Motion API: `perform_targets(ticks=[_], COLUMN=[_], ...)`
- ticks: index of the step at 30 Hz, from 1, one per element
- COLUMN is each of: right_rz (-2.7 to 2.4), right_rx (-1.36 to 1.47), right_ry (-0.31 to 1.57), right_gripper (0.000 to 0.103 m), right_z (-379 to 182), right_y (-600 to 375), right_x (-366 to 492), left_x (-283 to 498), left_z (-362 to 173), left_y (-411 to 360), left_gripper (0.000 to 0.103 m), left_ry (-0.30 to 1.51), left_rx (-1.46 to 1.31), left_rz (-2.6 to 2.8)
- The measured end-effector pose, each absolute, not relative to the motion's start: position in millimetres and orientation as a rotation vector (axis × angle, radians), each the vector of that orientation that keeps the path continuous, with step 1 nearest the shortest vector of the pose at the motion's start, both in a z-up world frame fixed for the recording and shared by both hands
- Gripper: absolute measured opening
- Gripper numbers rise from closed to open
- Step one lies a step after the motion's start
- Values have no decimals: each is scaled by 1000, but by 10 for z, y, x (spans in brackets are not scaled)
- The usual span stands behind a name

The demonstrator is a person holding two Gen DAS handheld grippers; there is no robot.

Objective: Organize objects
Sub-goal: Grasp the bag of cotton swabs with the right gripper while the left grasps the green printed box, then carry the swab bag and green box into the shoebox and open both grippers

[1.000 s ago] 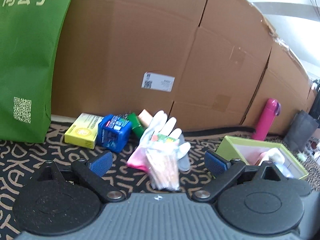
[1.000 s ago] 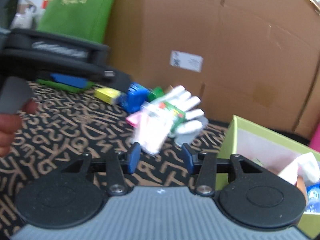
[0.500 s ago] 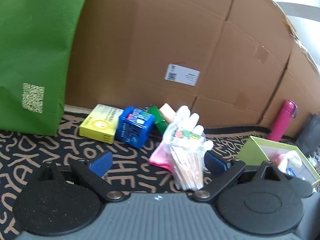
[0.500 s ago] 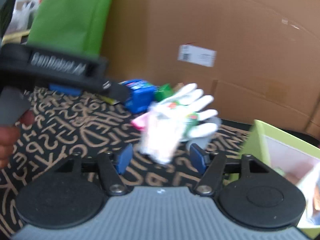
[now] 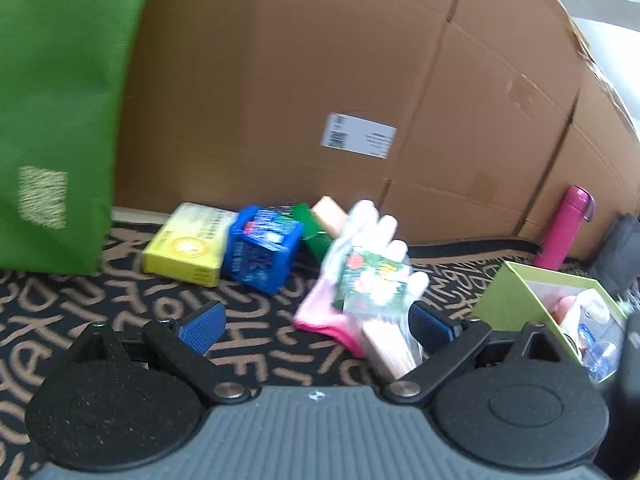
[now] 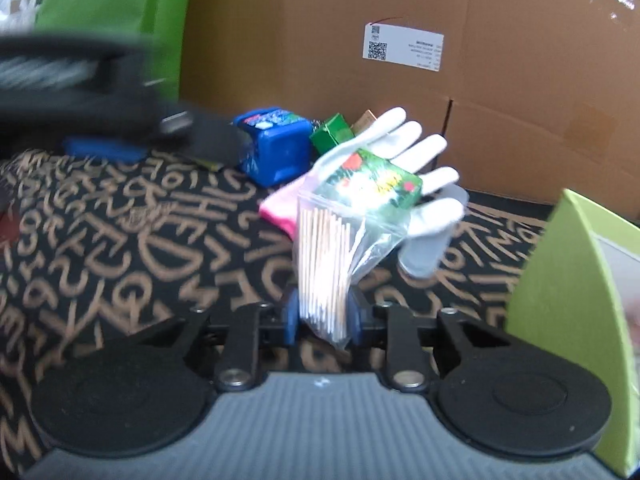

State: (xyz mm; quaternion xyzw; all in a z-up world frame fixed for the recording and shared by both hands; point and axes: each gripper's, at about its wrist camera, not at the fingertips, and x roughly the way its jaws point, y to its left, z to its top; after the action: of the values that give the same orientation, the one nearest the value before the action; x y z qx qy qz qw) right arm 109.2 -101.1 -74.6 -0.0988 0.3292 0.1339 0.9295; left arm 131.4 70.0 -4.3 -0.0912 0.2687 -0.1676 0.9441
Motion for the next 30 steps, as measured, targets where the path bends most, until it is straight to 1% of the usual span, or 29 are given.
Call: perform_targets(ticks=[6,9,10,12,14,19,28,30], right_rz=[297,297,297,297,300,315,327,318], right_rx=[-167,-153,-147,-132,-119,-101,-63,-54], right_ry=[708,713,714,717,718,721,739,737], right_gripper=[24,24,24,24,24,24,24,26], right_z=[-697,-678,-673,-659,-651,-633,-595,-585], right_y=[-1246,-1307,-1315,-1347,-1377,-1449,-1620,-1646], right_x=[655,544,514,496,484,462,305,284], left_x=[1662,1892,1960,2094,2185,2032,1130,983], left_z=[-135,-208,-240,-319,-398,-400,-307,-312], left_y=[242,-10,-77,-187,-227,-97,207,274], left_gripper=[101,97,92,86,66,64,65,66], left_ry=[580,608,619,656,690,694,738,734], left_rx=[-103,-60,-49,-26,-12,-19,48,51], left_rz=[-392,-412,-411,-400,-392,-412,-431,-417])
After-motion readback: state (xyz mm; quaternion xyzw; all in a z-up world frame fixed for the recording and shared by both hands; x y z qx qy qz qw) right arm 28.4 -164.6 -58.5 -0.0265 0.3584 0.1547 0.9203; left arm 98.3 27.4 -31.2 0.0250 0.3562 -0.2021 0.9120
